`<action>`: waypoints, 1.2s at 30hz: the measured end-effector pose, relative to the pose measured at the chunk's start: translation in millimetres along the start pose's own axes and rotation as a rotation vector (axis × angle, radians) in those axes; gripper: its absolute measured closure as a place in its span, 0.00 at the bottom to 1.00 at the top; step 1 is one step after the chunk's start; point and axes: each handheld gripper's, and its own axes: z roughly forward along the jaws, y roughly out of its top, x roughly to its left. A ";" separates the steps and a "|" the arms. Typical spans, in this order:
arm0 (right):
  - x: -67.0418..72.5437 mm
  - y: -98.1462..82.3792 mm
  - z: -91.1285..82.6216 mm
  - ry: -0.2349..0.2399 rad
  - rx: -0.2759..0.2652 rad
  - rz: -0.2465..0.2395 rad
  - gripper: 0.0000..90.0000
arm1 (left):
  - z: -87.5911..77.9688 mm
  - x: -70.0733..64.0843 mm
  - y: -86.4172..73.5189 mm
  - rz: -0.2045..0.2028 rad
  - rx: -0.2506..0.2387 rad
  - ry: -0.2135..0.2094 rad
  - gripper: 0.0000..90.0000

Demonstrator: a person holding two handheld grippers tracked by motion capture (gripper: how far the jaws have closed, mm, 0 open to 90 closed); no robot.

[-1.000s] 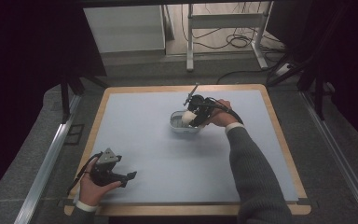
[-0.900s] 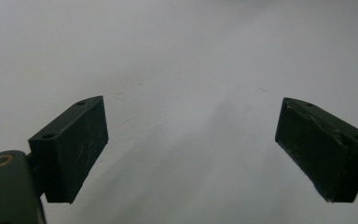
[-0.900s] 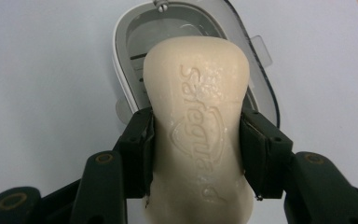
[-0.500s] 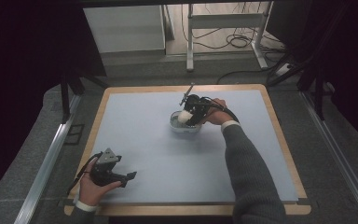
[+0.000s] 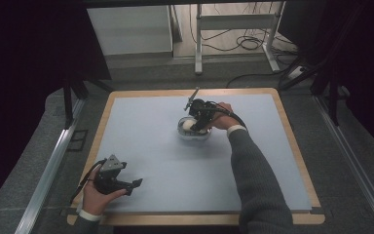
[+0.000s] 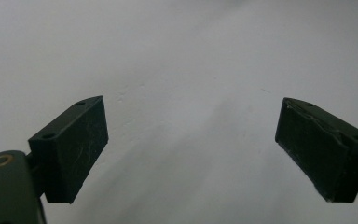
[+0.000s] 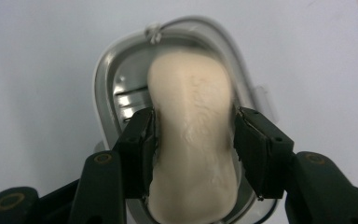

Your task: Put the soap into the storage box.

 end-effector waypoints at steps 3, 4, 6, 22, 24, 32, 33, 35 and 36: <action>-0.3 -0.1 -7.0 -0.011 -0.030 0.016 0.52 | 0.0 0.0 0.0 0.000 0.003 -0.001 0.11; -0.3 -0.1 -7.0 -0.011 -0.030 0.016 0.52 | 0.0 -0.1 0.1 0.000 0.003 -0.001 0.11; -0.6 -1.6 -12.8 -0.020 -0.046 0.039 0.48 | -0.1 -0.2 0.1 0.000 0.003 -0.003 0.11; 9.3 -33.4 -36.5 -0.055 -0.199 0.240 0.36 | 0.4 -0.7 0.2 0.002 0.006 0.000 0.11; 11.1 -37.1 -38.0 -0.060 -0.207 0.247 0.36 | 0.6 -0.9 0.2 0.002 0.006 0.000 0.11; 31.2 -75.9 -54.1 -0.115 -0.246 0.315 0.35 | 0.4 -1.3 0.5 0.002 0.002 0.000 0.11; 31.2 -75.9 -54.1 -0.115 -0.246 0.315 0.35 | 0.4 -1.3 0.5 0.002 0.002 0.000 0.11; 37.1 -88.0 -56.8 -0.128 -0.247 0.321 0.35 | -0.2 -1.2 0.5 0.001 0.000 0.000 0.11; 39.0 -93.7 -57.8 -0.129 -0.250 0.324 0.35 | -0.2 -1.1 0.5 0.000 0.000 0.001 0.11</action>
